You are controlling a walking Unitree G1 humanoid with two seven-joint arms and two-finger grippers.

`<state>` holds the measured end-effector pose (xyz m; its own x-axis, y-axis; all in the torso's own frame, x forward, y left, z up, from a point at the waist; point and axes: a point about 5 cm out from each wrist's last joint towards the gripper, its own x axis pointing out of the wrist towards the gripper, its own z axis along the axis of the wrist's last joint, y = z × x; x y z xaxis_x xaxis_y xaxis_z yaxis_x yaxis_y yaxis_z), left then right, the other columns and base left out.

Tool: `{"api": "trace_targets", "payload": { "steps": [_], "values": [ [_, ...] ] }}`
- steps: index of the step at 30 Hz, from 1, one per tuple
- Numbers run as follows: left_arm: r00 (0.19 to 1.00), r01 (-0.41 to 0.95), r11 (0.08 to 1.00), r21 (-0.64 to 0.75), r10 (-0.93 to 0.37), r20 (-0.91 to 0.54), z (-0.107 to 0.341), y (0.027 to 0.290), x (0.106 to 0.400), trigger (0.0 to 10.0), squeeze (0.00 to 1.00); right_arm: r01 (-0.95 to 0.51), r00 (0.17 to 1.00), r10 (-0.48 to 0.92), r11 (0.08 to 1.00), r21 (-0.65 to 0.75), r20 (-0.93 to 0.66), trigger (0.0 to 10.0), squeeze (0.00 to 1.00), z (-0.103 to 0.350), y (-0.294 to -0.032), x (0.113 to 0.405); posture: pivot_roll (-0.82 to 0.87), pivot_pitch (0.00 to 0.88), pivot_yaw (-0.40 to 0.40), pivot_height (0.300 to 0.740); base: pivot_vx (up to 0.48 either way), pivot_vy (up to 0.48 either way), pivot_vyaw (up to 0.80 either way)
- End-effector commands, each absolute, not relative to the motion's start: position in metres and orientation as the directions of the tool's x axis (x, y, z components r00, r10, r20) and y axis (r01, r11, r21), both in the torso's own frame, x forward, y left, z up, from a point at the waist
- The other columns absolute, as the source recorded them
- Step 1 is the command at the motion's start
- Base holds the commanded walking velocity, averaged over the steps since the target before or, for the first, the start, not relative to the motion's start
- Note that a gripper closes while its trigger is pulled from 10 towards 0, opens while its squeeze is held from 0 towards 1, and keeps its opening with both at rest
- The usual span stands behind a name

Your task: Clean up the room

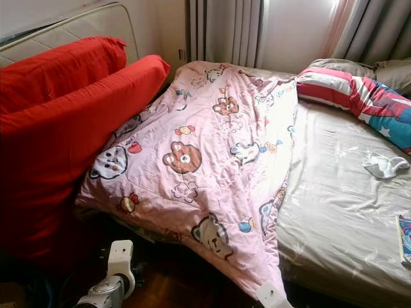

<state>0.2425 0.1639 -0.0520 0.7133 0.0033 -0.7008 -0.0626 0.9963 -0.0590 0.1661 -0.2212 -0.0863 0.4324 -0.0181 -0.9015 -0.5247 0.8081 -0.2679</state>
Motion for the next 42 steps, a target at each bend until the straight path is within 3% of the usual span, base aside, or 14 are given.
{"api": "trace_targets", "payload": {
  "steps": [1,24,25,26,27,28,34,42],
  "values": [
    [0.699,-0.066,0.996,-0.061,0.002,-0.716,-0.055,0.166,0.238,10.0,0.0,-0.499,0.458,-0.028,0.819,-0.283,-0.888,10.0,0.78,-0.083,-0.223,0.172,-0.02,0.0,-0.01,0.74,0.0,0.0,0.0],
    [0.699,-0.067,0.996,-0.06,0.003,-0.715,-0.055,0.166,0.238,10.0,0.0,-0.264,0.53,-0.072,0.933,-0.245,-0.845,10.0,0.75,-0.081,-0.224,0.176,-0.01,0.0,-0.008,0.74,0.0,0.0,0.0],
    [0.699,-0.067,0.996,-0.061,0.003,-0.715,-0.055,0.166,0.238,10.0,0.0,-0.239,0.537,-0.072,0.943,-0.233,-0.84,10.0,0.65,-0.081,-0.223,0.176,-0.01,0.0,-0.008,0.74,0.0,0.0,0.0],
    [0.699,-0.067,0.996,-0.061,0.004,-0.715,-0.055,0.166,0.238,10.0,0.0,-0.216,0.541,-0.073,0.951,-0.223,-0.838,10.0,0.62,-0.081,-0.223,0.176,-0.01,0.0,-0.008,0.74,0.0,0.0,0.0],
    [0.699,-0.067,0.996,-0.061,0.004,-0.715,-0.055,0.166,0.238,10.0,0.0,-0.179,0.544,-0.075,0.963,-0.204,-0.836,10.0,0.22,-0.081,-0.223,0.176,-0.01,0.0,-0.008,0.74,0.0,0.0,0.0],
    [0.699,-0.067,0.996,-0.061,0.004,-0.715,-0.055,0.166,0.237,10.0,0.0,-0.112,0.546,-0.079,0.98,-0.167,-0.834,10.0,0.0,-0.082,-0.222,0.175,-0.01,0.0,-0.008,0.74,0.0,0.0,0.0],
    [0.698,-0.064,0.996,-0.061,0.001,-0.716,-0.055,0.166,0.237,10.0,0.0,0.129,0.519,-0.107,0.991,-0.046,-0.848,10.0,0.0,-0.088,-0.222,0.162,-0.01,0.0,-0.007,0.74,0.0,0.0,0.0],
    [0.695,-0.064,0.996,-0.06,0.002,-0.719,-0.056,0.166,0.237,10.0,0.0,0.167,0.522,-0.101,0.986,-0.014,-0.847,10.0,0.0,-0.092,-0.213,0.156,-0.01,0.0,-0.004,0.74,0.0,0.0,0.0]
  ]
}}
